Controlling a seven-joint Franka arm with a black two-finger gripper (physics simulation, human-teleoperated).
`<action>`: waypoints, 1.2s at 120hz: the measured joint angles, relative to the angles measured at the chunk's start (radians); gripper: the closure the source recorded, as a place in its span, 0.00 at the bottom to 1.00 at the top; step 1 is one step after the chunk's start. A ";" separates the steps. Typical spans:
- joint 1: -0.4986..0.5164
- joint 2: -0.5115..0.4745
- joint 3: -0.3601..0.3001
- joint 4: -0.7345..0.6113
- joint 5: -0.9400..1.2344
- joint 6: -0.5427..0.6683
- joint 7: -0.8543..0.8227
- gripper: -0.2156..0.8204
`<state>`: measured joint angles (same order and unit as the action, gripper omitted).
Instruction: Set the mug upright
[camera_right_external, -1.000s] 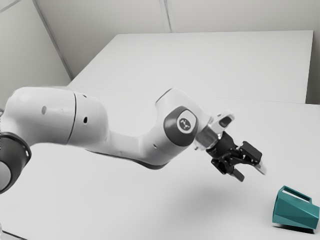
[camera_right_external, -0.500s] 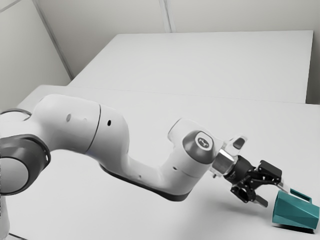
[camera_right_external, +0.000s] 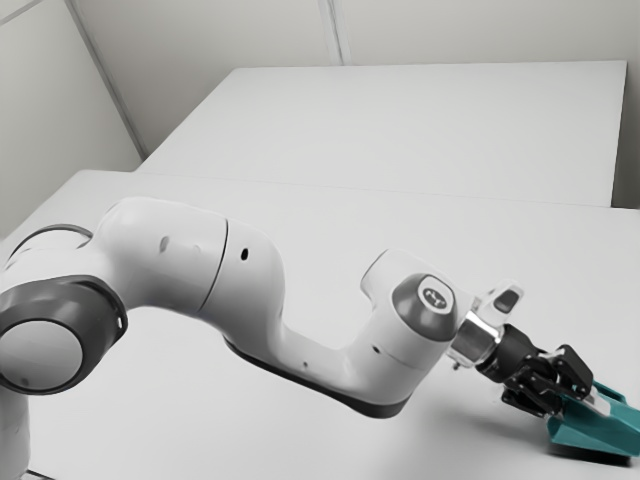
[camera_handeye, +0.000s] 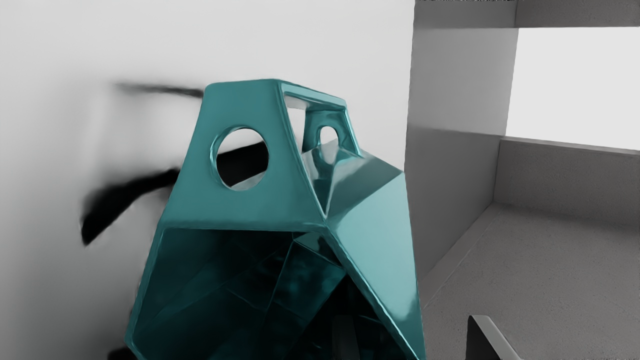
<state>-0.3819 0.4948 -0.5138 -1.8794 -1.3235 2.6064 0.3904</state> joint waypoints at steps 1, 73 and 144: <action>0.000 -0.001 0.000 0.001 0.000 0.000 0.001 0.69; -0.005 -0.068 0.002 -0.024 0.009 0.026 0.035 0.96; 0.182 -0.436 0.243 -0.172 0.685 -0.266 -0.034 0.97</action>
<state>-0.1994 0.0591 -0.2709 -2.0511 -0.6389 2.3403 0.3569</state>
